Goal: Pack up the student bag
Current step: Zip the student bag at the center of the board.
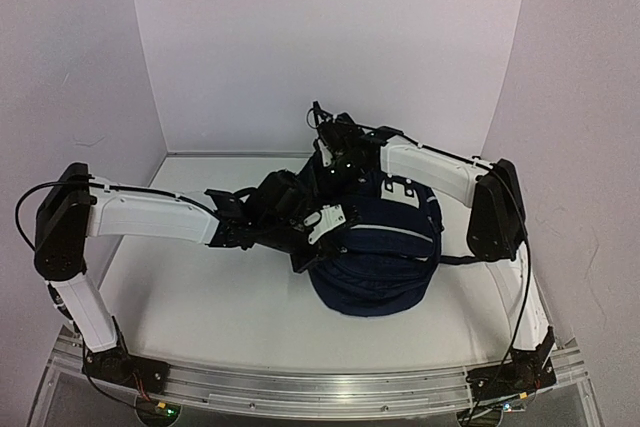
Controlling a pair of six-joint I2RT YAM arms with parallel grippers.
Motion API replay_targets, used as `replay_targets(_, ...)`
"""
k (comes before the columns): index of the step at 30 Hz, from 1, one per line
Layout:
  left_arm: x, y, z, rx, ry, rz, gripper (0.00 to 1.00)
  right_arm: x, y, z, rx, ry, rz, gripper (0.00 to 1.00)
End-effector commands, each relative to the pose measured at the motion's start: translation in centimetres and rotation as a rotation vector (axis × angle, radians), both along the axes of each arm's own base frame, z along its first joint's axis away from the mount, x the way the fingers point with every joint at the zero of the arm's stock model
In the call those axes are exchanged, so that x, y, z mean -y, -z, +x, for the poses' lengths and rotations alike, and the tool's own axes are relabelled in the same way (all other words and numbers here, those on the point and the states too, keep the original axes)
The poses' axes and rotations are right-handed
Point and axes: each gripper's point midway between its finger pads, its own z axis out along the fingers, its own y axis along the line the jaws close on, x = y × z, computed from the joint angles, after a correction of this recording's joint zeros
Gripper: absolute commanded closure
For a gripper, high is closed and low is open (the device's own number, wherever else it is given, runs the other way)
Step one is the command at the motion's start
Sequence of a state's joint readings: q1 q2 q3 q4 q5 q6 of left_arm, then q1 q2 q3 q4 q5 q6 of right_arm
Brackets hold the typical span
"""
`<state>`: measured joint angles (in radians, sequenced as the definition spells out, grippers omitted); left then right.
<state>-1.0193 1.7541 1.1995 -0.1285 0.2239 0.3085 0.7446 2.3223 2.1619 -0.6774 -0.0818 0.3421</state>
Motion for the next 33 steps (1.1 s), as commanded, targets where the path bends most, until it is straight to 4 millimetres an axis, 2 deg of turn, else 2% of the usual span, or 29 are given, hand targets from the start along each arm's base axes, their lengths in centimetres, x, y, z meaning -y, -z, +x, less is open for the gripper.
replay_targets(1, 0.6, 0.8, 0.4, -0.072, -0.079, -0.048, 1.00, 0.7, -1.8, 1.7, -0.044, -0.017, 0.120, 0.89)
replay_targets(2, 0.1, 0.9, 1.1, -0.088, -0.101, -0.058, 1.00, 1.2, -3.1, 1.7, -0.042, -0.030, 0.146, 0.76)
replay_targets(4, -0.8, 0.4, 2.1, -0.109, -0.128, -0.090, 1.00, 2.7, -6.5, 1.7, -0.028, -0.057, 0.213, 0.60)
replay_targets(7, -2.6, 0.0, 3.8, -0.118, -0.177, -0.108, 1.00, 6.7, -9.5, 1.1, -0.029, -0.063, 0.267, 0.29)
replay_targets(8, -3.3, -0.2, 4.7, -0.125, -0.194, -0.117, 1.00, 8.4, -9.4, 0.7, -0.043, -0.053, 0.265, 0.21)
replay_targets(9, -3.8, -0.3, 5.3, -0.127, -0.212, -0.122, 1.00, 9.7, -10.7, -0.2, -0.033, -0.069, 0.279, 0.15)
replay_targets(12, -5.3, -0.7, 7.4, -0.127, -0.252, -0.136, 1.00, 13.6, -10.7, -3.4, -0.067, -0.112, 0.302, 0.03)
replay_targets(14, -6.0, -0.7, 8.5, -0.116, -0.264, -0.136, 1.00, 15.8, -8.3, -6.0, -0.137, -0.117, 0.300, 0.02)
replay_targets(18, -6.6, -0.8, 9.5, -0.130, -0.258, -0.129, 1.00, 18.2, -5.0, -11.1, -0.275, -0.148, 0.296, 0.05)
replay_targets(21, -6.3, -1.2, 9.5, -0.138, -0.238, -0.136, 1.00, 18.8, -2.1, -14.7, -0.410, -0.163, 0.339, 0.08)
replay_targets(24, -5.9, -1.5, 9.6, -0.145, -0.226, -0.145, 1.00, 18.3, -1.3, -17.0, -0.494, -0.196, 0.413, 0.07)
replay_targets(26, -5.6, -1.6, 9.6, -0.158, -0.217, -0.149, 1.00, 17.7, -0.7, -17.7, -0.561, -0.193, 0.477, 0.03)
replay_targets(30, -5.1, -1.6, 8.9, -0.188, -0.189, -0.162, 1.00, 16.3, 1.5, -16.6, -0.615, -0.130, 0.564, 0.03)
replay_targets(31, -5.0, -1.6, 8.7, -0.195, -0.186, -0.162, 1.00, 15.6, 1.4, -15.8, -0.586, -0.135, 0.593, 0.06)
replay_targets(33, -4.8, -1.4, 8.1, -0.196, -0.177, -0.150, 1.00, 14.2, 1.3, -14.7, -0.552, -0.123, 0.644, 0.18)
